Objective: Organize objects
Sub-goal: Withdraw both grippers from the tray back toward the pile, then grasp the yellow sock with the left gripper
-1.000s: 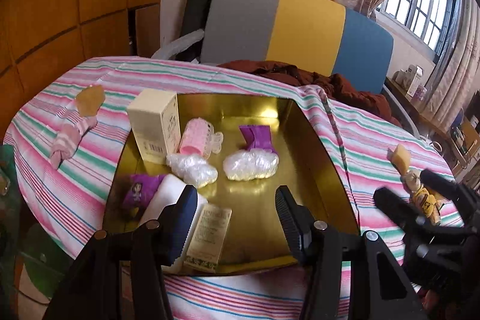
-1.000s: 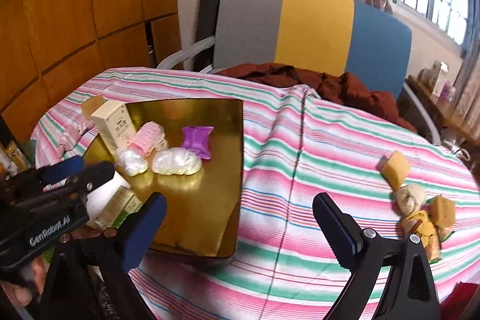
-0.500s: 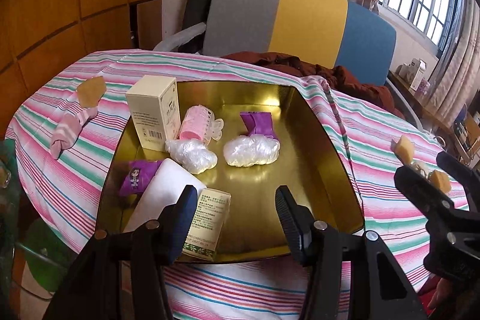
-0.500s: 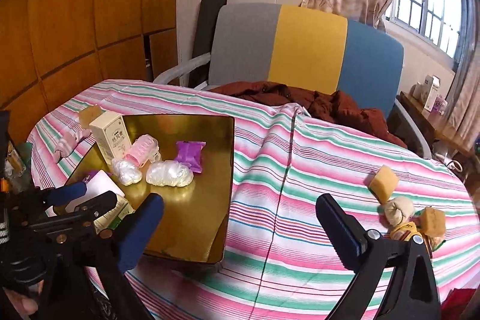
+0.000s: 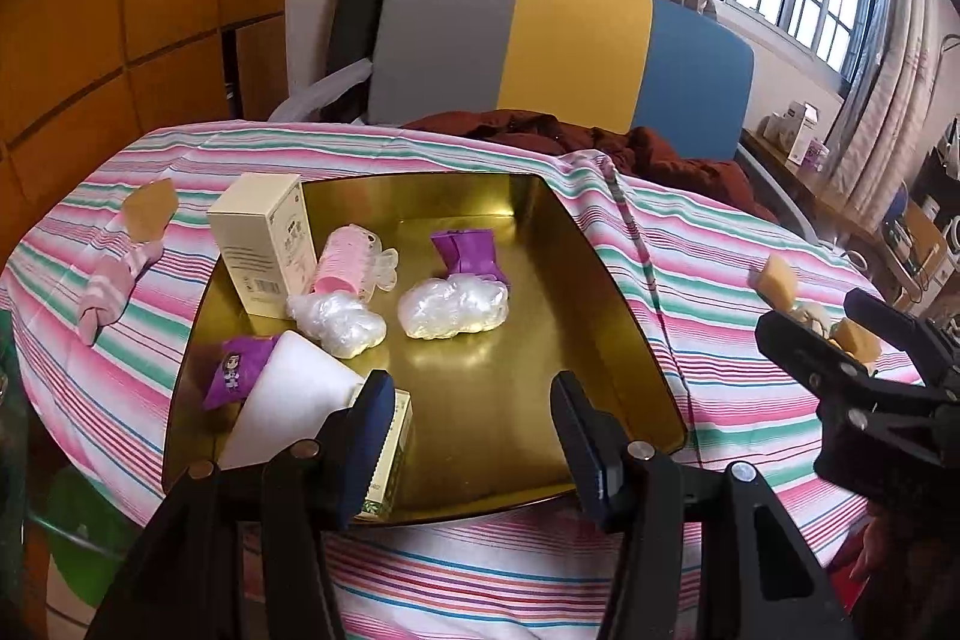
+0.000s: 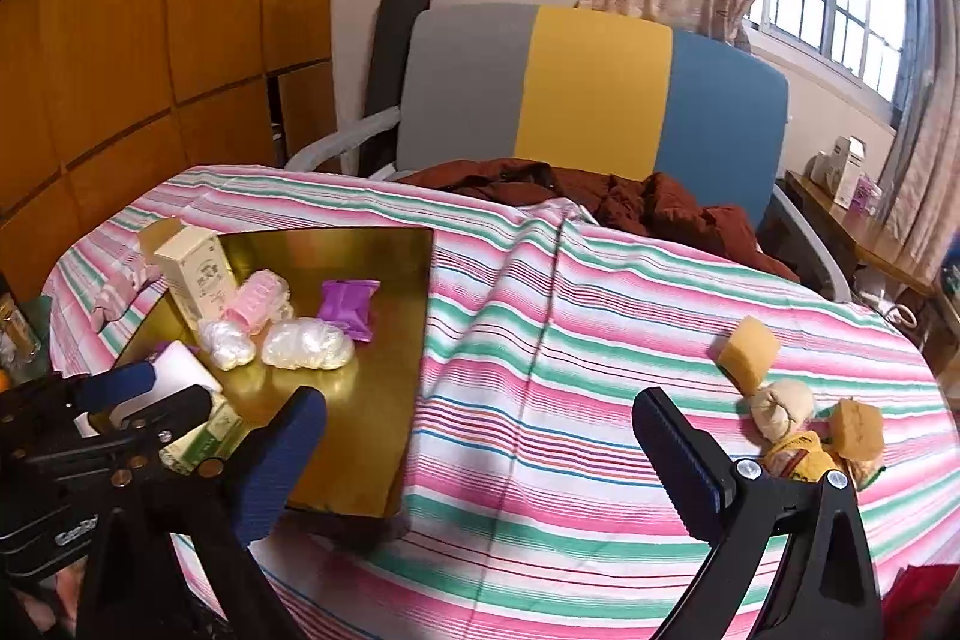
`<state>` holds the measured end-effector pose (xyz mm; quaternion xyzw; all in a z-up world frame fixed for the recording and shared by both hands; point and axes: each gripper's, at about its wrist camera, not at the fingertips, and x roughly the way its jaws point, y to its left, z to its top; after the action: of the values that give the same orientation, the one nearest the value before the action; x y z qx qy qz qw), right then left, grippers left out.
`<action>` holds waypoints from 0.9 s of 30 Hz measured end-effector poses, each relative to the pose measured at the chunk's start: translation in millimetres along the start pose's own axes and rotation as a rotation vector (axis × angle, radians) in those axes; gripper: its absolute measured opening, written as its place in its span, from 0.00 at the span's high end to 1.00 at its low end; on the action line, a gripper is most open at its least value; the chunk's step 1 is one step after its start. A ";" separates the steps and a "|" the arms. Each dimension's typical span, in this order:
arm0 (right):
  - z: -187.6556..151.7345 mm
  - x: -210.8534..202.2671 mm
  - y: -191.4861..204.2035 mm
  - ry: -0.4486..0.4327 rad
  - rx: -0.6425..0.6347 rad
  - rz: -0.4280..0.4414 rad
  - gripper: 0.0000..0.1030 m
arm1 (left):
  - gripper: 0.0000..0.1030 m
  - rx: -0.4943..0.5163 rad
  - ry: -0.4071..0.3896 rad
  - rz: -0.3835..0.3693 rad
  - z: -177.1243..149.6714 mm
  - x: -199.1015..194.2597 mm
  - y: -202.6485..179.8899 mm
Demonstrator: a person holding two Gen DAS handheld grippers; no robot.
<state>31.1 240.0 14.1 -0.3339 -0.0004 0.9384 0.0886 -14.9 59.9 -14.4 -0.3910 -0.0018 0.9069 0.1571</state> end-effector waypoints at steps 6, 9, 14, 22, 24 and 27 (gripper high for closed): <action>1.6 2.1 -13.4 0.008 0.015 -0.023 0.00 | 0.47 -0.001 0.005 -0.010 -1.7 0.2 -0.1; 0.5 5.0 -18.9 0.025 0.018 -0.027 0.00 | 0.47 0.010 0.006 -0.021 -2.8 0.0 -3.3; -3.2 9.5 -31.2 0.047 0.032 -0.043 0.00 | 0.47 0.040 0.013 -0.048 -4.0 1.0 -11.8; -6.3 11.9 -76.5 0.074 0.085 -0.104 0.00 | 0.47 0.106 0.008 -0.098 1.7 -0.2 -37.1; -6.7 12.4 -95.2 0.081 0.110 -0.126 0.00 | 0.47 0.127 0.012 -0.122 5.2 1.4 -48.2; -6.7 10.3 -130.3 0.083 0.157 -0.178 0.00 | 0.47 0.158 0.014 -0.154 7.6 3.5 -64.0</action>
<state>49.1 369.6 10.3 -0.3630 0.0469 0.9094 0.1975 -4.3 122.7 -3.6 -0.3823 0.0409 0.8868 0.2565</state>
